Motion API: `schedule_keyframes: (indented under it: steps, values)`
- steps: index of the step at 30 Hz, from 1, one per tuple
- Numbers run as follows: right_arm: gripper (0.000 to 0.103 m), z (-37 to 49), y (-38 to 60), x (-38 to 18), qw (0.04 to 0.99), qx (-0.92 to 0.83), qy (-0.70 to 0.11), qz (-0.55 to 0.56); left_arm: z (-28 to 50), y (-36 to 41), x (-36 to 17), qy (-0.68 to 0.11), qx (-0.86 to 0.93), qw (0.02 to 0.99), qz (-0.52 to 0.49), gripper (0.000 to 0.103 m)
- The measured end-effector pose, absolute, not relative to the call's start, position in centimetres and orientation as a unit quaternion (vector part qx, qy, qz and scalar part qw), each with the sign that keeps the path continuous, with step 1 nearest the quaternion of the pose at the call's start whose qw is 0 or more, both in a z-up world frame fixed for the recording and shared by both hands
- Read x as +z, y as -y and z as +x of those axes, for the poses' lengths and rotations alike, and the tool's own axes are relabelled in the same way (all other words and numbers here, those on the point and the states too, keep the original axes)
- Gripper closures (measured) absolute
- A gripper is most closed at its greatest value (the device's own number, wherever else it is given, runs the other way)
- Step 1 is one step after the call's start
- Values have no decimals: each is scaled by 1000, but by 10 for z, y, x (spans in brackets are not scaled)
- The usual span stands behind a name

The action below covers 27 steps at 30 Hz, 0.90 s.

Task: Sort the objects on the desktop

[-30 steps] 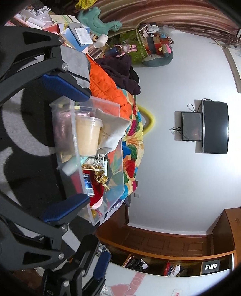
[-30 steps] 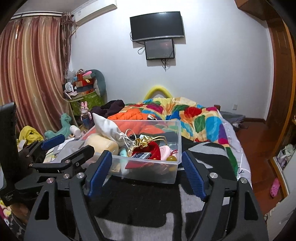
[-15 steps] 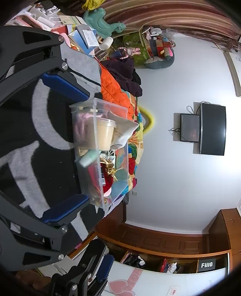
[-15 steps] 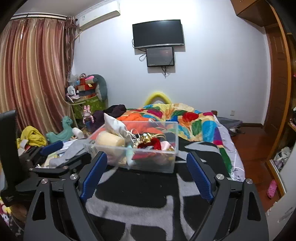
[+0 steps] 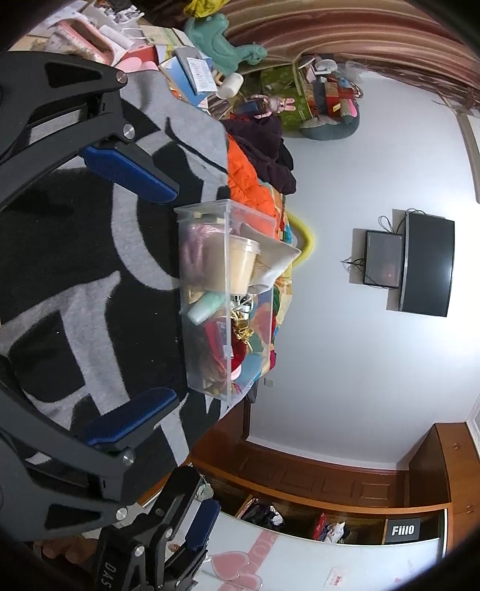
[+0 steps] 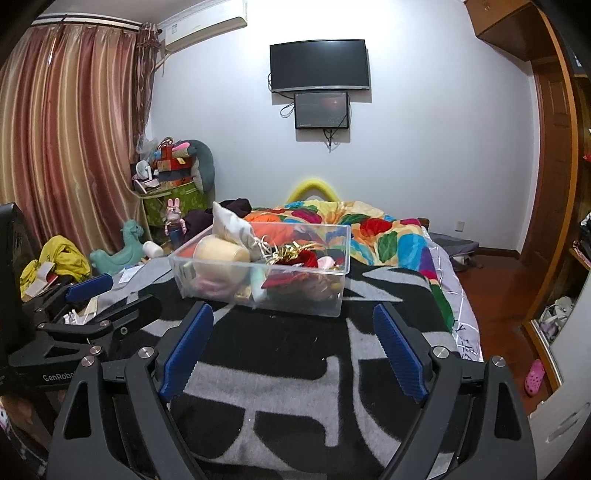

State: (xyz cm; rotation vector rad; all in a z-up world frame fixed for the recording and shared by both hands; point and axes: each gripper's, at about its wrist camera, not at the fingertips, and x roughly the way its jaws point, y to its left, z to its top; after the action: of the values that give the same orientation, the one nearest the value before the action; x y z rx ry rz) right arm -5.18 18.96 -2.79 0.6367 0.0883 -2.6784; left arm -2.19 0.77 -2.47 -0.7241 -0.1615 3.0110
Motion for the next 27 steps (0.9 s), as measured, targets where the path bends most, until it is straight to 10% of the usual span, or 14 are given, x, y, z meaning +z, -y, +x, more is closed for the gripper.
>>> schedule_keyframes:
  steps: [27]
  values:
    - [16,-58,-202,-39,192,-948,-3,255,-21,-6,-31,73,966,22,-246,1]
